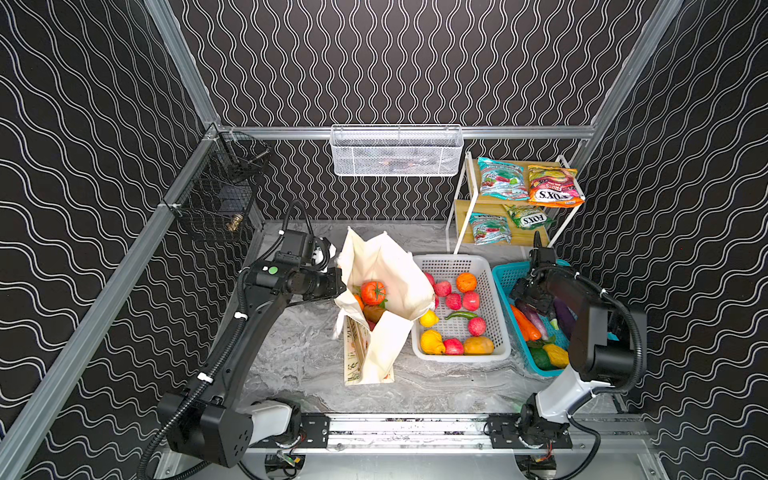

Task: Place the food into the grocery bag and tie it
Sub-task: 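Lower the right gripper into the teal basket toward the purple eggplant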

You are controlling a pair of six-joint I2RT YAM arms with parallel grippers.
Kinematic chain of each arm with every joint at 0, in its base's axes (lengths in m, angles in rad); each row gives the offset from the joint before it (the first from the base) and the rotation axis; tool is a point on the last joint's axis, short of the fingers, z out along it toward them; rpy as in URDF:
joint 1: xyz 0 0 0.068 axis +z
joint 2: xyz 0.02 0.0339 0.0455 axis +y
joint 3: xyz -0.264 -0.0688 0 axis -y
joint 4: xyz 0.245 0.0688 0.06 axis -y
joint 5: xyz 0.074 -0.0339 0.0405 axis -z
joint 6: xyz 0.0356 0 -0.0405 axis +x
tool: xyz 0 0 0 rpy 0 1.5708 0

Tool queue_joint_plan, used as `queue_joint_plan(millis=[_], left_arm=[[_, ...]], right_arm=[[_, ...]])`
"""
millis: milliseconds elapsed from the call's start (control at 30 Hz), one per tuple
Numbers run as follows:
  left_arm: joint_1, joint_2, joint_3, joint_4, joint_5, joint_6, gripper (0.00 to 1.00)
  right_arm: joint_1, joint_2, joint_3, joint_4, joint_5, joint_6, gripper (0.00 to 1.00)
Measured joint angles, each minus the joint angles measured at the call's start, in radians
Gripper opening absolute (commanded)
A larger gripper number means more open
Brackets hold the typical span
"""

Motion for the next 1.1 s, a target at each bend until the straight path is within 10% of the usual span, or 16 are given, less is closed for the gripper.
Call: queue_joint_plan(millis=[1100], left_arm=[[0.000, -0.003, 0.000, 0.000, -0.001, 0.000, 0.00]], right_arm=[[-0.051, -0.066, -0.005, 0.008, 0.011, 0.069, 0.51]])
